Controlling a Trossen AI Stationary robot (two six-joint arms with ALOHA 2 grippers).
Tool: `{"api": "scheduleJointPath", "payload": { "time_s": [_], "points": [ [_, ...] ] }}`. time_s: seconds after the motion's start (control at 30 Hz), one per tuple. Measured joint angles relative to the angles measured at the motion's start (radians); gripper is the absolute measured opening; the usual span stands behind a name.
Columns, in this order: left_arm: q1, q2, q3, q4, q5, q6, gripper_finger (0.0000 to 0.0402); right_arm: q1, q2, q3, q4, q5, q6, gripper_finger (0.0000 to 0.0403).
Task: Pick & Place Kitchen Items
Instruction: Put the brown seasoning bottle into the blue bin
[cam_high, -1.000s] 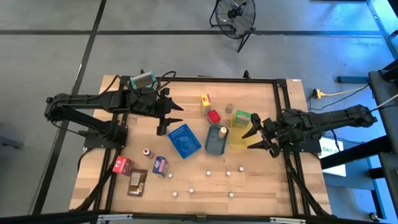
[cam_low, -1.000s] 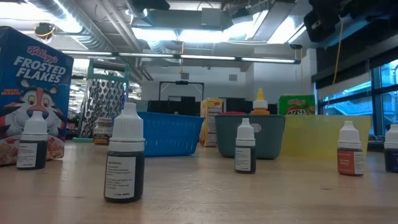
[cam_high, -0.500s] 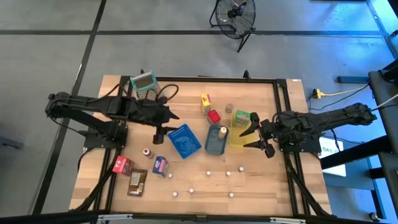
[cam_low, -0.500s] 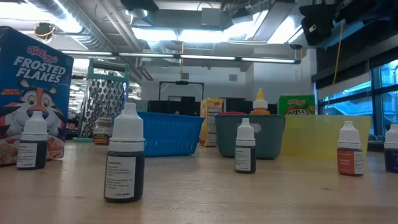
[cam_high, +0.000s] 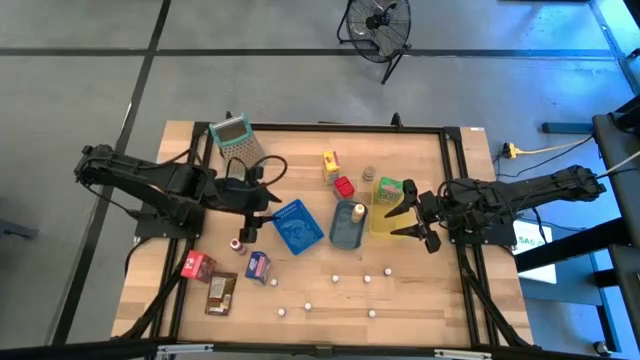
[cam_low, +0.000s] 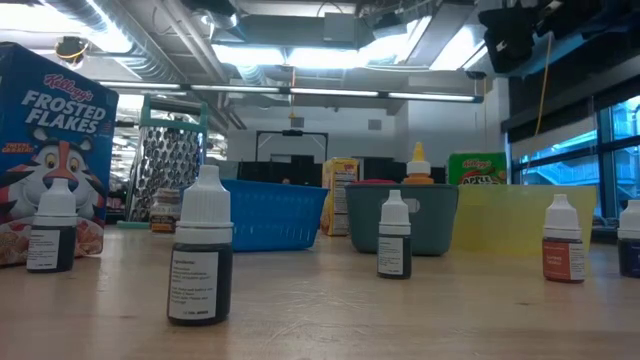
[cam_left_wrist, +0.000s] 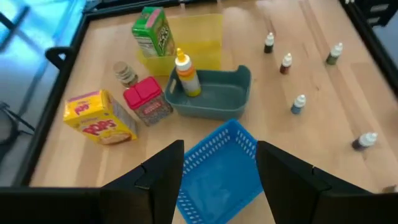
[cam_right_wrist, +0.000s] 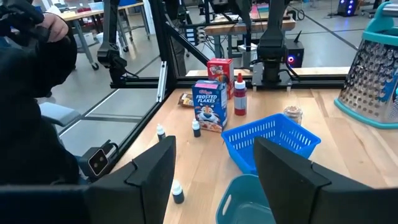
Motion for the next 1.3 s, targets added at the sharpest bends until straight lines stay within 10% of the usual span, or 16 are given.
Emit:
{"api": "scheduleJointPath", "payload": {
  "time_s": [0.4,0.63,1.3],
  "points": [
    [0.078,-0.002,0.000,-0.181,-0.177,-0.066,0.0196,0.000,0.000,0.000,-0.008,0.000,-0.002,0.0217],
    [0.188,-0.001,0.000,-0.233,0.086,-0.052,0.0196,0.000,0.000,0.000,-0.010,0.000,0.021,0.0217],
    [0.417,0.274,0.000,-0.372,0.277,0.217,0.0196,0.000,0.034,-0.001,-0.034,-0.001,0.028,0.0217]
  ]
}}
